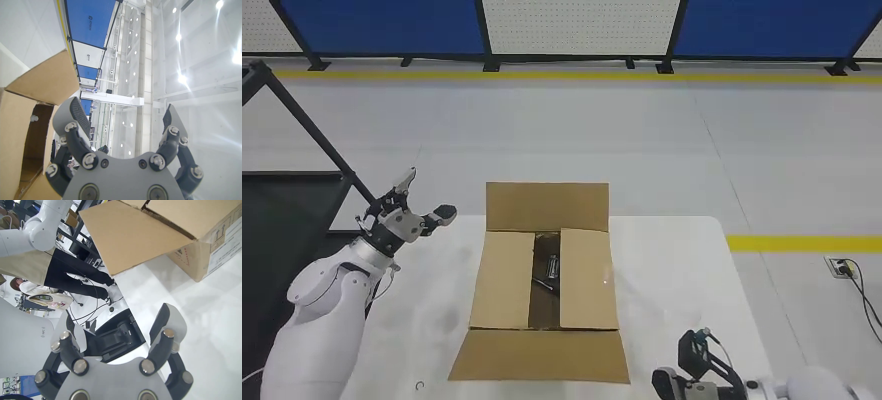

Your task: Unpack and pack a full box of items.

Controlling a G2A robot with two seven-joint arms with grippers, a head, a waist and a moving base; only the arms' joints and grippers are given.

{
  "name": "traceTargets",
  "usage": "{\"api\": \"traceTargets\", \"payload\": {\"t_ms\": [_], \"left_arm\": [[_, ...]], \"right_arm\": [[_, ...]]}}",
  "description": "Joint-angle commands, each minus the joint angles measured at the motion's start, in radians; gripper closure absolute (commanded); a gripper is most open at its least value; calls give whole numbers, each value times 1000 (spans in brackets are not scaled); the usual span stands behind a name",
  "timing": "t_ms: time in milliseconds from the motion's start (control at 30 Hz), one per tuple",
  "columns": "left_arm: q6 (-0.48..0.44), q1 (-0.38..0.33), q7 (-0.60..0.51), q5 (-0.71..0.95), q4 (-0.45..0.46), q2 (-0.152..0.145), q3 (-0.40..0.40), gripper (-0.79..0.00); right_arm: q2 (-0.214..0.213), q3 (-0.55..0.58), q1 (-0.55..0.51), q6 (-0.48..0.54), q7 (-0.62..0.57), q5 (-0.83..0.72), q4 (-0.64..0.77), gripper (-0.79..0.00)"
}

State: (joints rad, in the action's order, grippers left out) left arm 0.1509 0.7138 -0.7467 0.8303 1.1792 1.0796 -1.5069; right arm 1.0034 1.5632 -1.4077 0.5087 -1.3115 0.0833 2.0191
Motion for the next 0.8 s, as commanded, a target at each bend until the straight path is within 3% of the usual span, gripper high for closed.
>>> {"api": "traceTargets", "payload": {"t_ms": [0,167,267,400,567,767], "left_arm": [[0,0,0,0,0,0,0,-785],[0,5,17,-5,-3,0,2,-785],[-1,-14,129,52,-23,11,7,-785],[-68,-61,283,53,-65,27,36,-785],[-124,-150,371,-8,-171,48,109,-785],[-167,-269,389,-53,-347,77,191,-785]], "right_arm": [[1,1,0,0,0,-1,0,-785],[1,-1,-1,0,3,0,2,-785],[-6,-47,0,-2,-2,36,38,-785],[-23,-127,18,-8,-8,49,65,-785],[-45,-218,66,7,8,4,49,-785],[-36,-300,160,13,94,-40,-14,-785]]}}
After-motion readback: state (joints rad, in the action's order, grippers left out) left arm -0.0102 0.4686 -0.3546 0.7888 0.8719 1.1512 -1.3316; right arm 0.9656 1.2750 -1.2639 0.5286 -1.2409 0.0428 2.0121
